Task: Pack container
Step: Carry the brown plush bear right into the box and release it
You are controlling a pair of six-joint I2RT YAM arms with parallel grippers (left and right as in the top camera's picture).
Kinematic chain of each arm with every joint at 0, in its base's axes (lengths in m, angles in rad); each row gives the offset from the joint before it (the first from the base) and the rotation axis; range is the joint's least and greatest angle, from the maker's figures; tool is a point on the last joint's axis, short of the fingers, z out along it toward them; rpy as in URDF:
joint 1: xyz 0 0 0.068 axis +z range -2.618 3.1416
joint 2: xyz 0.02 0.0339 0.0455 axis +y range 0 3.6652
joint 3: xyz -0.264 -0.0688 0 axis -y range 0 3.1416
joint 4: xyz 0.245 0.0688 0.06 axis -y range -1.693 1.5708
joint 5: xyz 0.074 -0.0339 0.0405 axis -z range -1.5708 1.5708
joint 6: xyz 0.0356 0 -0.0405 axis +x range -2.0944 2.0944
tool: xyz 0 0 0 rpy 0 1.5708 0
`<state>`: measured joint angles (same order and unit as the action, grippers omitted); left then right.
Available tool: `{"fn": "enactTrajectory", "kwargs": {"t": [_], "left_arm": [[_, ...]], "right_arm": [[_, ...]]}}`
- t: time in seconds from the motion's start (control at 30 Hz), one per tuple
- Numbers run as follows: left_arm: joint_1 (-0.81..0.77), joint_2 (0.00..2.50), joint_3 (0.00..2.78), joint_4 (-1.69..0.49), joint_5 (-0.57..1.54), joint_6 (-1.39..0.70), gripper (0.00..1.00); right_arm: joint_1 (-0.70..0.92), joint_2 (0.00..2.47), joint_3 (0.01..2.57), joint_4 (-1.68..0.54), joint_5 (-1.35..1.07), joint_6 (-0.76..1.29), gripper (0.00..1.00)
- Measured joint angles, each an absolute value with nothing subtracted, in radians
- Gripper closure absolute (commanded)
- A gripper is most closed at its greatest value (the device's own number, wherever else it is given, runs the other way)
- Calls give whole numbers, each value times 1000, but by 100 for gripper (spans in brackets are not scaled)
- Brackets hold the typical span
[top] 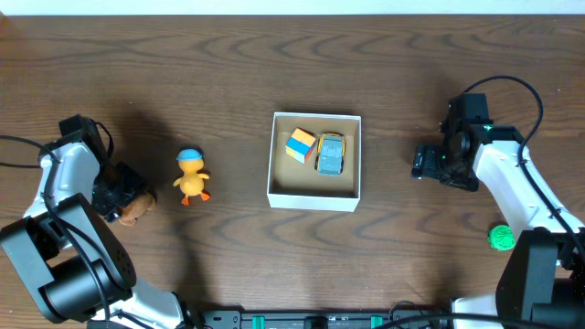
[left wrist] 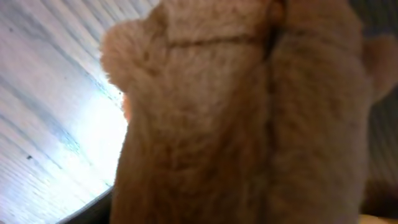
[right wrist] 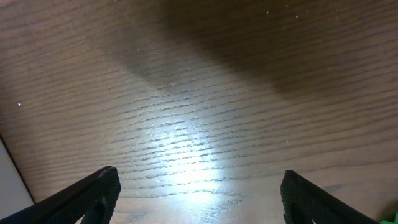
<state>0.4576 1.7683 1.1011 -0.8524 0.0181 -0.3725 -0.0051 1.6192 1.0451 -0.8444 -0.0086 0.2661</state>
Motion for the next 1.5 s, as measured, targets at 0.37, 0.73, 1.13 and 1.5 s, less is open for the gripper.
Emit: {"fn": "enactTrajectory", "kwargs": {"t": [0.37, 0.73, 1.13, 1.5], "left_arm": [[457, 1606, 1101, -855, 51, -369, 66], [248, 1182, 1101, -848, 165, -269, 66], [-290, 1074, 1101, -689, 260, 133, 69], [-601, 1334, 1102, -576, 271, 373, 68]], "right_arm": [[-5, 1619, 1045, -845, -9, 266, 16], [-5, 1619, 1045, -845, -9, 266, 16], [-5, 1619, 1045, -844, -9, 266, 15], [-5, 1619, 1045, -843, -10, 266, 15]]}}
